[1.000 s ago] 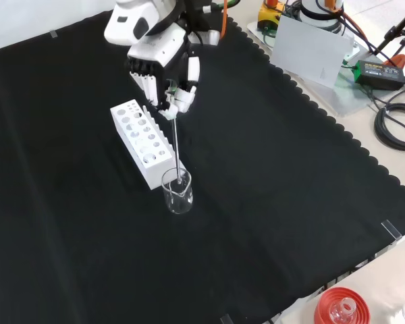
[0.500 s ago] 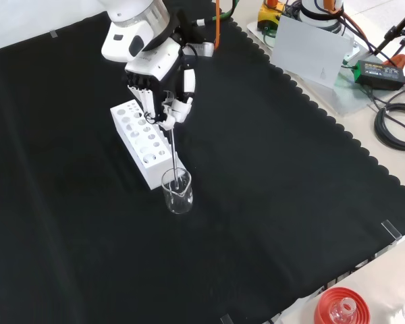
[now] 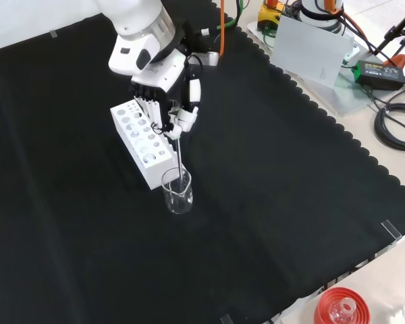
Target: Stir in the beaker to the left of the white test tube rack with the glass rod.
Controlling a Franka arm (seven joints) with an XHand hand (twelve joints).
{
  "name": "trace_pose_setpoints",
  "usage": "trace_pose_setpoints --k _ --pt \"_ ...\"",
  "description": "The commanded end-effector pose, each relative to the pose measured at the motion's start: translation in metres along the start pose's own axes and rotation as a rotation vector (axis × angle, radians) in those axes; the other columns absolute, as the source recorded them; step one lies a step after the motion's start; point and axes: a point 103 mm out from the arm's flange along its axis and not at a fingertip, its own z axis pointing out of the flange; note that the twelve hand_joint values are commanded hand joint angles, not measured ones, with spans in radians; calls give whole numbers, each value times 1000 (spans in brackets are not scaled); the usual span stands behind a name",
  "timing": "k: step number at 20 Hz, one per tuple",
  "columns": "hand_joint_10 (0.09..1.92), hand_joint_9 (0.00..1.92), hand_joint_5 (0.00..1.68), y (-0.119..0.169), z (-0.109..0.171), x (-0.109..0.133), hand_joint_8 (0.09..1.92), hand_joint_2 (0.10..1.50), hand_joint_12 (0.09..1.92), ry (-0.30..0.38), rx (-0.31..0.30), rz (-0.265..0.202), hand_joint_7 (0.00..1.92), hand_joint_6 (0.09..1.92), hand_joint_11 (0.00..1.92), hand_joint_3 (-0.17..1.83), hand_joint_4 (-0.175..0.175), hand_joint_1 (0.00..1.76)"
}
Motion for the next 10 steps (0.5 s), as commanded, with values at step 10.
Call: trace_pose_setpoints --k 10 --pt "561 1766 1052 24 -2 -8 1033 791 711 28 26 3 1201 726 1620 539 -175 1304"
